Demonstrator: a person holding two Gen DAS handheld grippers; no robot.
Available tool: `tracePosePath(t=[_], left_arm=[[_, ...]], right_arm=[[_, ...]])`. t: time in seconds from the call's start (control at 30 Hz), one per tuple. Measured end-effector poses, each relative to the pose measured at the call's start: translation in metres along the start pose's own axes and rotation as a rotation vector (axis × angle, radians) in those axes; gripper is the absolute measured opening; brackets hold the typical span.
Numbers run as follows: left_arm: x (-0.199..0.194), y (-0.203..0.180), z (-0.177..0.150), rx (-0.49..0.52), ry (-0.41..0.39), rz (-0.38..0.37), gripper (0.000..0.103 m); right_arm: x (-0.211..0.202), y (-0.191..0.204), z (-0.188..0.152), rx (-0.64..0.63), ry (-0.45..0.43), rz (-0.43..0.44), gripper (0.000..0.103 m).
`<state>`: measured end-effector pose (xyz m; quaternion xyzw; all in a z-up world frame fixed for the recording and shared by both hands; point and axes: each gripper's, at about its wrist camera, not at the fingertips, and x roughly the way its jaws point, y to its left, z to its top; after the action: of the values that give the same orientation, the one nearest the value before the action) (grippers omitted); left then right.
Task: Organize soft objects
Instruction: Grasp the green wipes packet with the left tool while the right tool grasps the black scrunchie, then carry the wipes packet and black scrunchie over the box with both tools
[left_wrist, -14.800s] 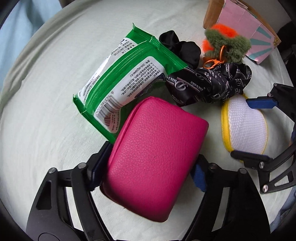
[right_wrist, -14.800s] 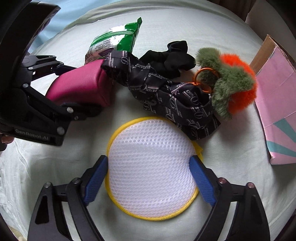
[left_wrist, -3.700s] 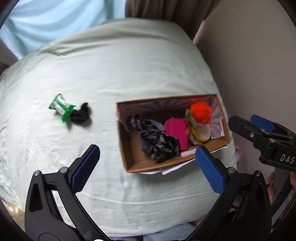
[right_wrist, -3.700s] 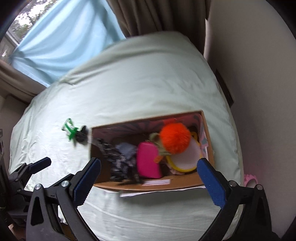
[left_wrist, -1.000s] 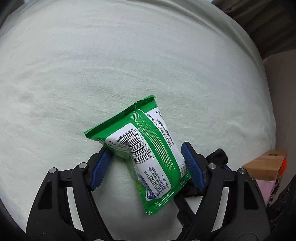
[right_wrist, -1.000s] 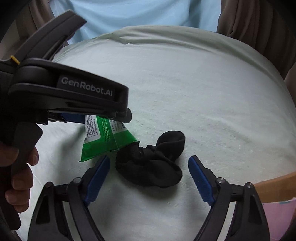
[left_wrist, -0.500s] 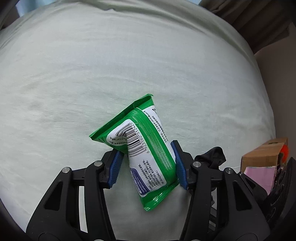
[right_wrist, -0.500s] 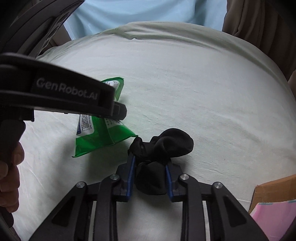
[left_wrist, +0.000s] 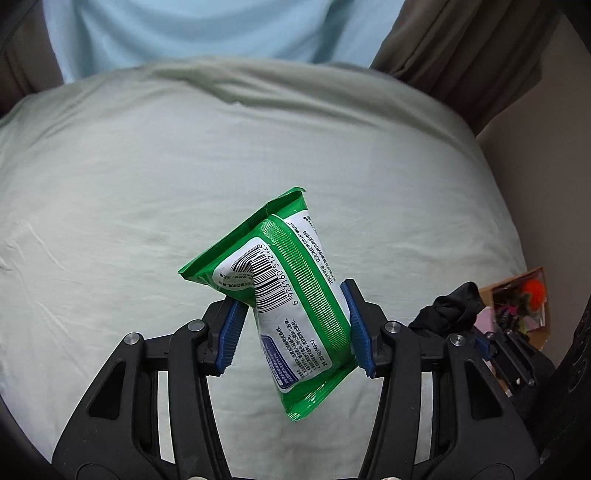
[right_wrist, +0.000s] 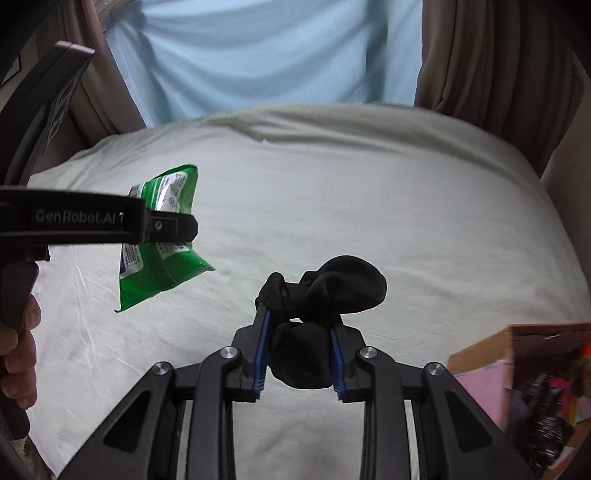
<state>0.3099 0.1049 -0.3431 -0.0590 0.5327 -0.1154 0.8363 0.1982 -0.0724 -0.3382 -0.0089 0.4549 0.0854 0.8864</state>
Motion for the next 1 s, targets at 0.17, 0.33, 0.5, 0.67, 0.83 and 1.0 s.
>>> tracePosePath(t=[0.17, 0.33, 0.5, 0.67, 0.83, 1.0], left_arm=[[-0.071, -0.015, 0.000, 0.015, -0.057, -0.004, 0.047], [-0.131, -0.028, -0.009, 0.037, -0.091, -0.020, 0.047], [-0.177, -0.058, -0.024, 0.084, -0.098, -0.019, 0.047], [-0.197, -0.095, -0.032, 0.095, -0.099, -0.048, 0.047], [-0.203, -0.147, -0.040, 0.111, -0.110, -0.062, 0.047], [-0.189, -0.201, -0.044, 0.107, -0.106, -0.064, 0.047]], right_arm=[[-0.054, 0.016, 0.026, 0.025, -0.048, -0.007, 0.026], [-0.128, 0.023, 0.030, 0.040, -0.088, -0.017, 0.026], [-0.180, 0.016, 0.032, 0.099, -0.115, -0.026, 0.026], [-0.206, -0.007, 0.039, 0.143, -0.130, -0.055, 0.026], [-0.239, -0.051, 0.030, 0.184, -0.134, -0.079, 0.026], [-0.260, -0.104, 0.020, 0.191, -0.132, -0.087, 0.026]])
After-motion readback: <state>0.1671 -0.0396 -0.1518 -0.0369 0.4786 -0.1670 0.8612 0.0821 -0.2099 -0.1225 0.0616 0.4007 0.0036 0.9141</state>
